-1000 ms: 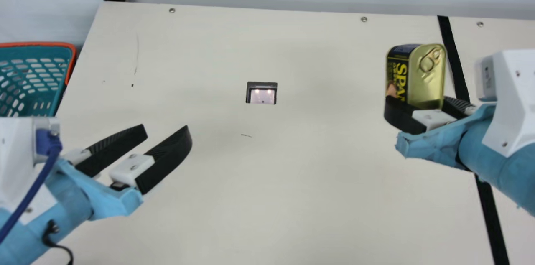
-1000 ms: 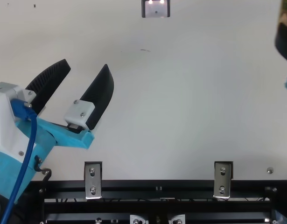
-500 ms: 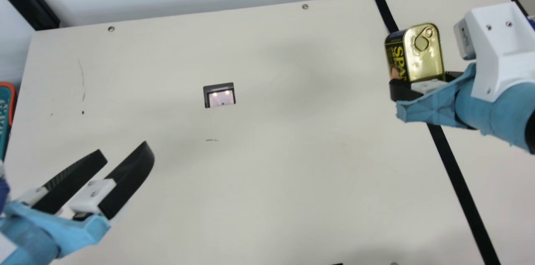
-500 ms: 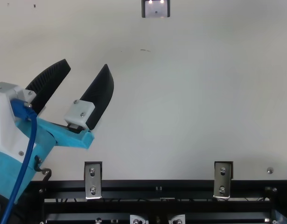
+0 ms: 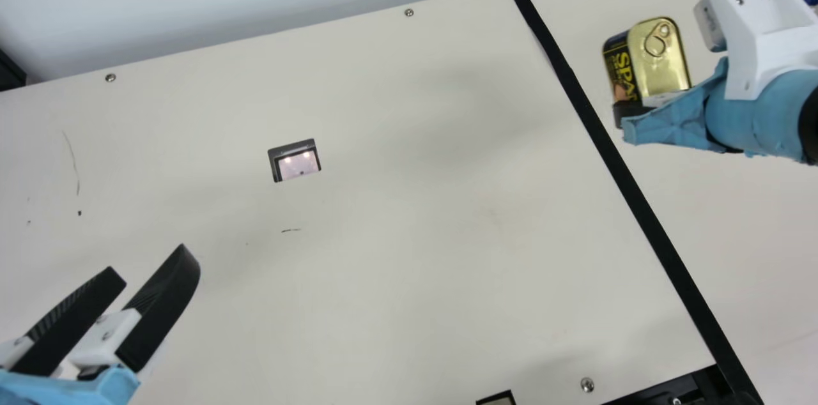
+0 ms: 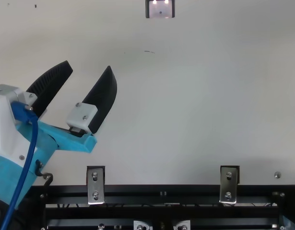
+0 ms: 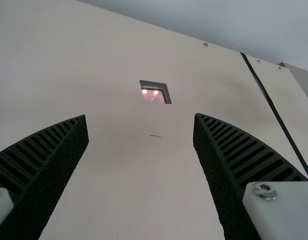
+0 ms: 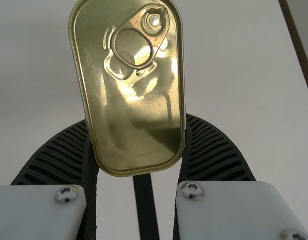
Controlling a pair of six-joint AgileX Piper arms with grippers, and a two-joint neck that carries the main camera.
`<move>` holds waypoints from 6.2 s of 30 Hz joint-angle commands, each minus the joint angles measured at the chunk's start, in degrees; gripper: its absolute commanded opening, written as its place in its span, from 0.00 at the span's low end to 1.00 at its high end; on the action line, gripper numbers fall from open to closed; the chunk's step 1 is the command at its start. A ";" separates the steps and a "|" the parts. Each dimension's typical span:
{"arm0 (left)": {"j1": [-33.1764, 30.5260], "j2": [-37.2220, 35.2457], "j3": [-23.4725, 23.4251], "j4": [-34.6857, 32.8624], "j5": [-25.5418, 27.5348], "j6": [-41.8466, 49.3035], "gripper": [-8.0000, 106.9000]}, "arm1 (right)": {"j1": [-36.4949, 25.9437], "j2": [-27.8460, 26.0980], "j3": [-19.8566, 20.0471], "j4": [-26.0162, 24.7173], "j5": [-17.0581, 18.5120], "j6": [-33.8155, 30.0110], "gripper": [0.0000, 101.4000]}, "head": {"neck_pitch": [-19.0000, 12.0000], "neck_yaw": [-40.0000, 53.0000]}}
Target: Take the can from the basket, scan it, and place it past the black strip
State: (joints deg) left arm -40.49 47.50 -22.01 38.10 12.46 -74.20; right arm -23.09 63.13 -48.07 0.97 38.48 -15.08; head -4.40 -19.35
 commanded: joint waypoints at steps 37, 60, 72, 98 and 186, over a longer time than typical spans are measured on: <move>0.00 0.00 0.00 0.00 0.00 0.00 0.85 | -7.69 23.68 -9.58 -0.74 -3.88 -10.48 0.00 | -1.50 -0.54; 0.00 0.00 0.00 0.00 0.00 0.00 0.85 | -6.18 26.21 -8.12 -4.41 -4.57 -6.06 1.00 | -1.50 -0.54; 0.00 0.00 0.00 0.00 0.00 0.00 0.85 | -5.24 22.40 -8.97 0.32 -5.49 -7.09 1.00 | -1.50 -0.54; 0.00 0.00 0.00 0.00 0.00 0.00 0.85 | 15.29 15.34 -11.82 16.30 -12.54 -7.62 1.00 | -1.54 20.42; 32.71 -42.80 4.26 -37.86 17.42 51.81 0.85 | 27.57 -41.68 30.34 8.39 -23.61 9.30 1.00 | 3.79 23.55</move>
State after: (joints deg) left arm -8.03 6.54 -18.01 1.65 28.14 -24.37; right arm 4.49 24.56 -18.70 9.23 14.54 -5.87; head -0.29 3.52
